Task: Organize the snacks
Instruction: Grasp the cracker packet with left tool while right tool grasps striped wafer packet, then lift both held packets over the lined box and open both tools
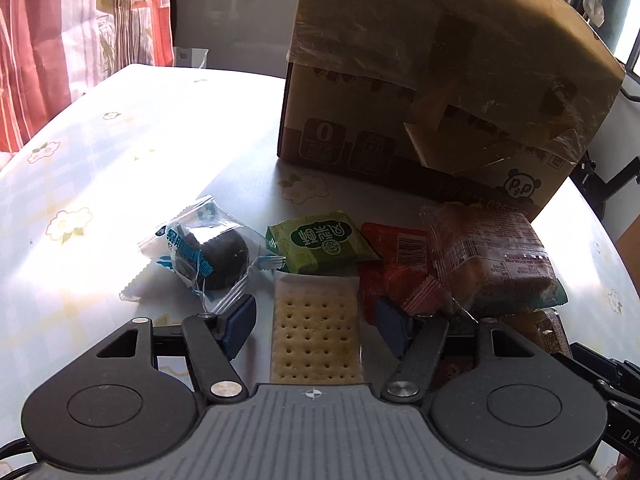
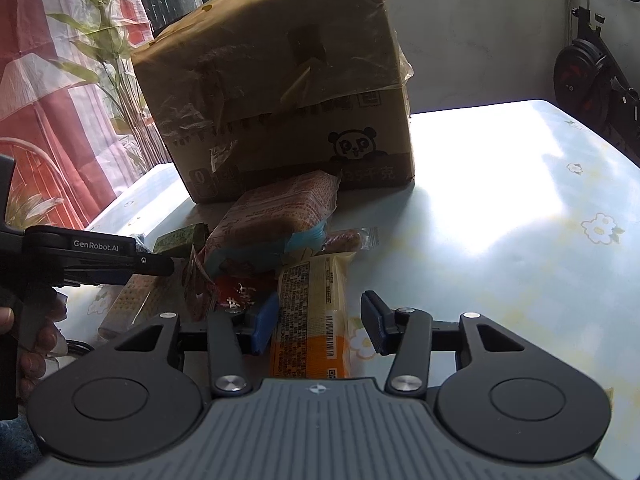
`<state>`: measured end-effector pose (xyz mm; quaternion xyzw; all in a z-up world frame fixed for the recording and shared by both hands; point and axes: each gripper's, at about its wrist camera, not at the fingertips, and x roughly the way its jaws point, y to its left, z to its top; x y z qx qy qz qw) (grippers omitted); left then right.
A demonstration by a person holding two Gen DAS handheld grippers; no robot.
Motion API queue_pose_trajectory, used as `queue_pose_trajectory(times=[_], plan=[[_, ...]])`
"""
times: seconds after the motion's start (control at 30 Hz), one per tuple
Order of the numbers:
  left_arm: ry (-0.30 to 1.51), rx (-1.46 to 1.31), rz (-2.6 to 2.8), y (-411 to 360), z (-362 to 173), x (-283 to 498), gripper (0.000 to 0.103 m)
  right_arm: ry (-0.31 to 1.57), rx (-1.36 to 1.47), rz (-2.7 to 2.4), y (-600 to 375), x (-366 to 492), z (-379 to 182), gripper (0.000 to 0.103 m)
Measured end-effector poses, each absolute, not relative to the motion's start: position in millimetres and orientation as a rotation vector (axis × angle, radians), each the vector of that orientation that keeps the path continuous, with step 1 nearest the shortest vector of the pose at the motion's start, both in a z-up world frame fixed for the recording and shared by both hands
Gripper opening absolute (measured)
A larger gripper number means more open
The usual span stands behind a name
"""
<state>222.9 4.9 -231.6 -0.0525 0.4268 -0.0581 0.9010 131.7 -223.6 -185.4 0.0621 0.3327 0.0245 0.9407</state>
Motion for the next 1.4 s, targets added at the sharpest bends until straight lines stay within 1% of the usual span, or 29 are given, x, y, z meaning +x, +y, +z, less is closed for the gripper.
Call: queue_pose_trajectory(times=[0.23, 0.3, 0.33, 0.37, 0.4, 0.47, 0.53, 0.63, 1.17, 1.4], plan=[[0.857, -0.015, -0.097, -10, -243, 194, 0.070, 0.708, 0.113, 0.056, -220, 136, -191, 0.049], [0.844, 0.044, -0.093, -15, -245, 189, 0.068, 0.712, 0.115, 0.053, -221, 136, -192, 0.048], [0.837, 0.064, -0.086, -17, -245, 187, 0.065, 0.716, 0.117, 0.053, -222, 136, -193, 0.047], [0.827, 0.064, -0.094, -16, -244, 185, 0.053, 0.722, 0.121, 0.054, -222, 137, -194, 0.047], [0.822, 0.063, -0.093, -16, -243, 184, 0.049, 0.726, 0.127, 0.053, -223, 137, -196, 0.047], [0.827, 0.040, -0.101, -12, -242, 183, 0.049, 0.724, 0.131, 0.053, -224, 137, -196, 0.046], [0.828, 0.002, -0.107, -6, -241, 180, 0.049, 0.727, 0.143, 0.054, -225, 136, -195, 0.042], [0.824, -0.035, -0.111, 1, -238, 175, 0.049, 0.731, 0.165, 0.041, -230, 135, -193, 0.040], [0.671, -0.053, -0.102, 12, -198, 166, 0.049, 0.591, 0.190, -0.098, -251, 124, -164, 0.039], [0.554, -0.019, -0.105, 13, -162, 175, 0.049, 0.486, 0.183, -0.086, -257, 132, -132, 0.039]])
